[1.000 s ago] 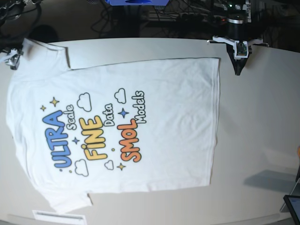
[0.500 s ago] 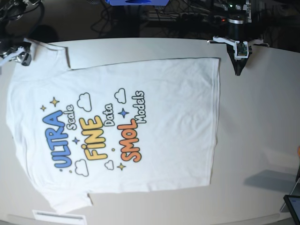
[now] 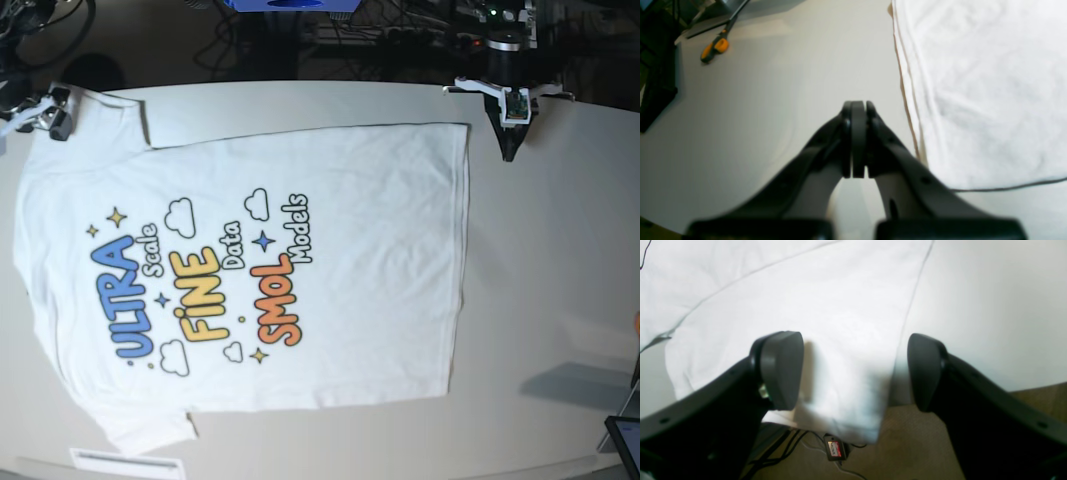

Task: Fold the T-shirt properly
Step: 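Lower both grippers and pinch the shirt's shoulder edge corners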

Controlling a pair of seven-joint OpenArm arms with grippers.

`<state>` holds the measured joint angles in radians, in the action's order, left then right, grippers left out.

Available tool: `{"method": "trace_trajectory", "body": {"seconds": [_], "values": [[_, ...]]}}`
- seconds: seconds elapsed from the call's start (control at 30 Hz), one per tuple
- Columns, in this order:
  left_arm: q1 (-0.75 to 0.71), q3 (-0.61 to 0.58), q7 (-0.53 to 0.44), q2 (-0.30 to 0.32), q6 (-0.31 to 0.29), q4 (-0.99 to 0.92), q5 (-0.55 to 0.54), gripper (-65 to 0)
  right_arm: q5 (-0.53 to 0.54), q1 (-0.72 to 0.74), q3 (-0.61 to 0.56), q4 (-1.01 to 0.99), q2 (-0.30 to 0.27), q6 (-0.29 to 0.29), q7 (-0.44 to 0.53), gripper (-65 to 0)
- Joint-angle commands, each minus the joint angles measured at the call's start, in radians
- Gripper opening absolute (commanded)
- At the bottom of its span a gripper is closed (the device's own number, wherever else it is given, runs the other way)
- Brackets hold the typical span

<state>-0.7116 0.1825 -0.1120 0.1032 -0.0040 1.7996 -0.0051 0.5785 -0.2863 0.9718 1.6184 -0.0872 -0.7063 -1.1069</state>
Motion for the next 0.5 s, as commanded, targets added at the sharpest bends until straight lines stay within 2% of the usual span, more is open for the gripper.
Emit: {"method": "trace_trajectory", "body": {"seconds": [0.0, 0.47], "values": [[-0.007, 0.004, -0.027, 0.003, 0.008, 0.015, -0.005, -65.0, -0.032, -0.015, -0.007, -0.01, 0.008, 0.008, -0.075, -18.4], [-0.007, 0.004, -0.027, -0.001, 0.008, 0.015, -0.005, -65.0, -0.028, -0.038, -0.009, 0.015, 0.008, 0.008, -0.082, -18.4]]}}
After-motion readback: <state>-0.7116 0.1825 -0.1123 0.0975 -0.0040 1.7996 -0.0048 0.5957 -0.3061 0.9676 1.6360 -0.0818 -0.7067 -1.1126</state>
